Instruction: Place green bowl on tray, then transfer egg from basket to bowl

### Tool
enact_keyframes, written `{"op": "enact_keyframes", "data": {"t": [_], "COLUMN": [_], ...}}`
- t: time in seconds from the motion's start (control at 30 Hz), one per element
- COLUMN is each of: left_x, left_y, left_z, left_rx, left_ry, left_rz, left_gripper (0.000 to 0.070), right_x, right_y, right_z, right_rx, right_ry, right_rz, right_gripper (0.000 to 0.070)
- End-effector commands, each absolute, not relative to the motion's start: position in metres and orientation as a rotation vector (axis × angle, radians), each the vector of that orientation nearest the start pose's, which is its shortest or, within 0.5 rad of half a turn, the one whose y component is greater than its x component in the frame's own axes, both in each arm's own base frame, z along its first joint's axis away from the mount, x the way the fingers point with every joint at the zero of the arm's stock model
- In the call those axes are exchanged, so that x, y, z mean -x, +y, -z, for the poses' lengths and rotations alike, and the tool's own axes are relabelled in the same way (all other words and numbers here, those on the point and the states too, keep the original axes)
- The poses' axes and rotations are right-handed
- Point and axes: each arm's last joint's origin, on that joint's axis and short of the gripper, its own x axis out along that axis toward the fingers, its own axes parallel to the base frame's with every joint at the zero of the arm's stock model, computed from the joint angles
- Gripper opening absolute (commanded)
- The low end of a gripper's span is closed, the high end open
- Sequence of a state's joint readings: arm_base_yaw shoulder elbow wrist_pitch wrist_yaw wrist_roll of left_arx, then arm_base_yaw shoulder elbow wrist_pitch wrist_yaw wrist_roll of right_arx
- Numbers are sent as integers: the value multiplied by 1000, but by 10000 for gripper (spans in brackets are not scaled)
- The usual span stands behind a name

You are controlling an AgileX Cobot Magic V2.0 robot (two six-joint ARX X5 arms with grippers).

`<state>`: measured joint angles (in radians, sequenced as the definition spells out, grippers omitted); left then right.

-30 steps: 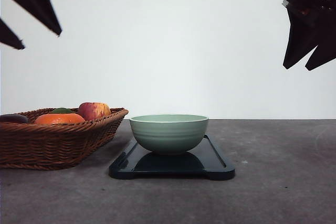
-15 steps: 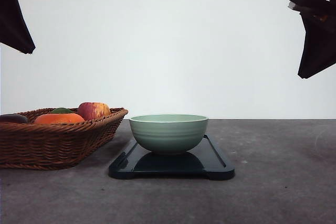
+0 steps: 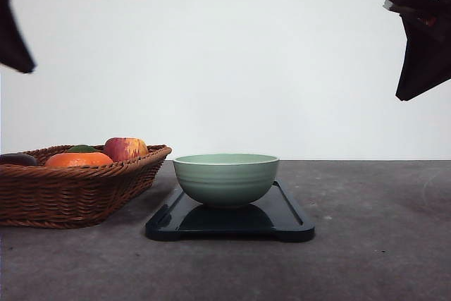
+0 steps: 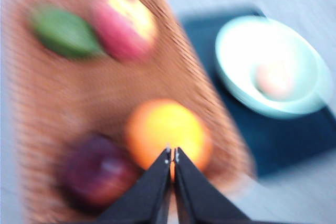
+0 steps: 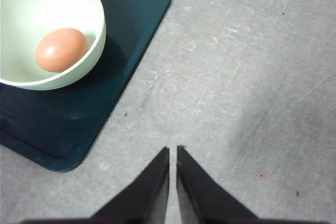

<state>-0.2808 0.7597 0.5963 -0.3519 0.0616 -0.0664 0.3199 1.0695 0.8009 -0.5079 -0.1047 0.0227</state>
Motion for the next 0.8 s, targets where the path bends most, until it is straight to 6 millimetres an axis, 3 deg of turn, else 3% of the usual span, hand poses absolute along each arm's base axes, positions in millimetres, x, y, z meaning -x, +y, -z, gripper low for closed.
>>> {"op": "enact_keyframes", "data": {"t": [0.0,0.2,0.4,0.77], "left_x": [-146,-109,-99,-96], "left_y": [-36,-7,-2,-2], "left_z": [-242,-191,-158,-150], "left_rx": [-4,8,-2,11], "left_ry": [401,189,153,178], "left_rz": [279,56,7,7], "left_gripper": [0,0,0,0], "right_x": [-204,-204,-204,-204], "right_y": [72,72,72,72], "right_z": [-261,-261,-261,-262], "right_rx": [61,61,61,60], "right_ry": [774,774,773,767], "right_rz": [-398,-398,-398,-398], "right_gripper": [15,15,15,15]}}
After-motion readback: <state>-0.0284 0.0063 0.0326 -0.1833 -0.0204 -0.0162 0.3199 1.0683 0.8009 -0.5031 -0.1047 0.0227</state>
